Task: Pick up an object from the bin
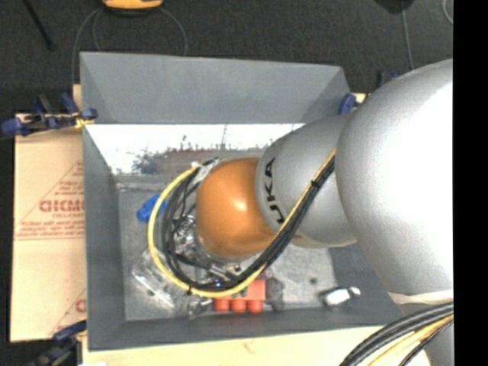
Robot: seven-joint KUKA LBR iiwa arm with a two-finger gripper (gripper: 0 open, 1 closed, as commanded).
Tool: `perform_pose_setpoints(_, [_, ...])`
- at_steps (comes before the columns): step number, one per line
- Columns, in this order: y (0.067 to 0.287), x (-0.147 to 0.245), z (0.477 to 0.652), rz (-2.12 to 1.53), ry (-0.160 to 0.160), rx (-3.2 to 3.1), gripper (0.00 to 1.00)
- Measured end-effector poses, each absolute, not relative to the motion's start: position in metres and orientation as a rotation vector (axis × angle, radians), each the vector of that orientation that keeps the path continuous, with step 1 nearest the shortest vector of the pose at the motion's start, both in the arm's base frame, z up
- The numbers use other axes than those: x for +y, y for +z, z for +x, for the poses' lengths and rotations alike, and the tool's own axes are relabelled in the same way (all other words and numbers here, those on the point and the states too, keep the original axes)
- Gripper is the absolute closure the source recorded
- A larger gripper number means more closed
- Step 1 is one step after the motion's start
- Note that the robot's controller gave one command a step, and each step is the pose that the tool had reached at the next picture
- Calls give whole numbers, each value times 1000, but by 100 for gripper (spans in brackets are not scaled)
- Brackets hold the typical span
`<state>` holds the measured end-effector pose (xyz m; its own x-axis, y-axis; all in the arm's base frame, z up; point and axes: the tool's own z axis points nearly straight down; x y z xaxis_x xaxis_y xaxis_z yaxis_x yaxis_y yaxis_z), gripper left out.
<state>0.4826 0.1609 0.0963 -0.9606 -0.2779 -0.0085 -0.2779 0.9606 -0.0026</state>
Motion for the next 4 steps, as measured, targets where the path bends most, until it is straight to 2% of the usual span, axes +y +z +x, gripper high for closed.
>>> perform_pose_setpoints(1, [76, 60, 526, -235, 10, 3126, 0])
perform_pose_setpoints(2, [87, 2, 518, -676, -5, 3065, 0])
perform_pose_setpoints(3, [103, -61, 494, -806, -5, 3036, 0])
perform_pose_setpoints(4, [104, -59, 495, -805, -3, 3035, 100])
